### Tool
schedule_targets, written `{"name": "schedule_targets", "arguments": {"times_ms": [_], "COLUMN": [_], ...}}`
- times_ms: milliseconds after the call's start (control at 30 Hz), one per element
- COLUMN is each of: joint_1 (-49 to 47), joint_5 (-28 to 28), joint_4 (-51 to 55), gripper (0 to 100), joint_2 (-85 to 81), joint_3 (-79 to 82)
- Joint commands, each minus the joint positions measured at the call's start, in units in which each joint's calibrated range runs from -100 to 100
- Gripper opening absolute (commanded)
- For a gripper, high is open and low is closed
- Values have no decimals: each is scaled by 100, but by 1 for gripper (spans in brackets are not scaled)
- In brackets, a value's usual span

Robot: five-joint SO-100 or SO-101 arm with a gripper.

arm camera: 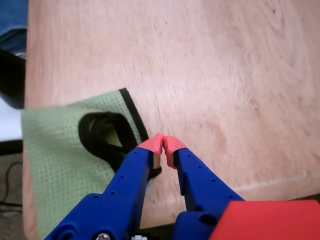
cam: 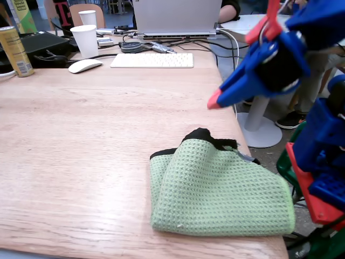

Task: Clean the table

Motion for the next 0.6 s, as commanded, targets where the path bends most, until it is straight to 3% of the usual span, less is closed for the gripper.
{"name": "schedule_targets", "arguments": {"times_ms": [0,267,567], "joint_1": [-24,-24,-7], "joint_5": [20,0,15], "joint_4": [-853,-861,-861], "gripper": [0,0,0], "joint_2": [-567,-1836,-1853], "joint_3": [1556,2566,2575]}}
